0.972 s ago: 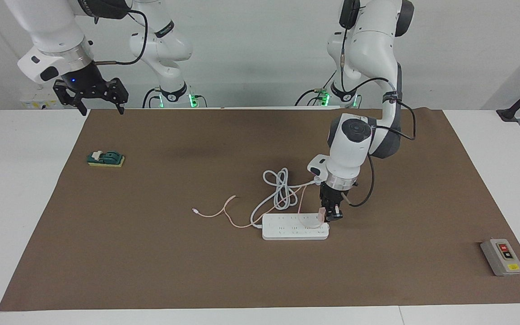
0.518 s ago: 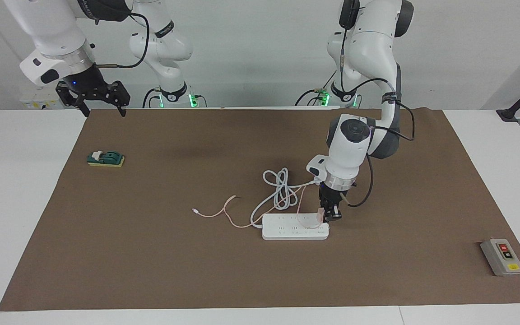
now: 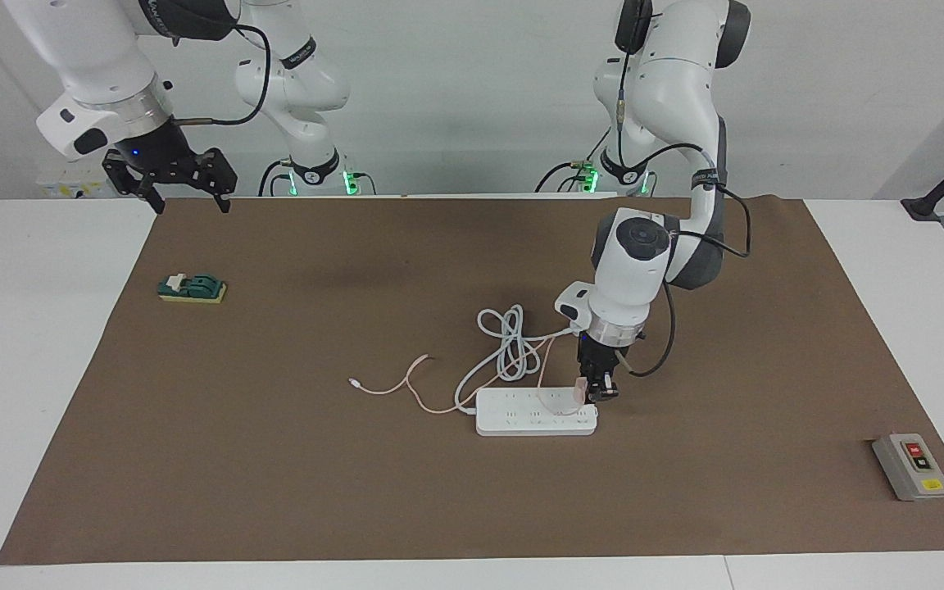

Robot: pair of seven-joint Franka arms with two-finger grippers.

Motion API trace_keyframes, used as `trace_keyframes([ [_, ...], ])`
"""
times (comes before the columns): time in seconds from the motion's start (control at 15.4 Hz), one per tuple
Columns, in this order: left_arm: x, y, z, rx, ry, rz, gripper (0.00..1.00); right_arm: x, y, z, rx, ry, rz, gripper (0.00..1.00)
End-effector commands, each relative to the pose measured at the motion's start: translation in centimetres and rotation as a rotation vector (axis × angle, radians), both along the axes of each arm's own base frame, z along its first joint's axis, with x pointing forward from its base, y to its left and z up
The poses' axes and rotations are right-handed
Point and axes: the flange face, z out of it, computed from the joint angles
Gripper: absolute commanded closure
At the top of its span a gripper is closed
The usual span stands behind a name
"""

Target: Plug charger into power strip

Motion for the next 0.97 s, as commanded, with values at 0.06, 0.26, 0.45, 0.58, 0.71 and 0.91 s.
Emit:
trace_keyframes([
  [0.06,-0.3,-0.1,-0.7,0.009,-0.021,-0.010,0.90,-0.2,-0.3,0.2,0.014,-0.012,-0.021,0.00],
  [0.26,-0.5,-0.1,-1.0,0.012,-0.014,-0.012,0.90,-0.2,-0.3,0.3,0.014,-0.016,-0.019,0.00],
  [0.45,-1.1,-0.8,-1.0,0.020,0.003,-0.025,0.90,-0.2,0.2,0.2,0.014,-0.013,-0.015,0.00],
  [0.58,-1.1,-0.7,-1.0,0.024,0.006,-0.026,0.89,-0.3,0.3,0.2,0.014,-0.013,-0.016,0.00],
  [0.71,-1.3,-0.6,-1.1,0.034,0.025,-0.028,0.89,-0.2,0.6,0.4,0.013,-0.019,-0.010,0.00],
  [0.91,-1.1,-0.2,-1.1,0.057,0.013,-0.040,0.89,-0.1,0.6,0.4,0.013,-0.021,-0.011,0.00],
])
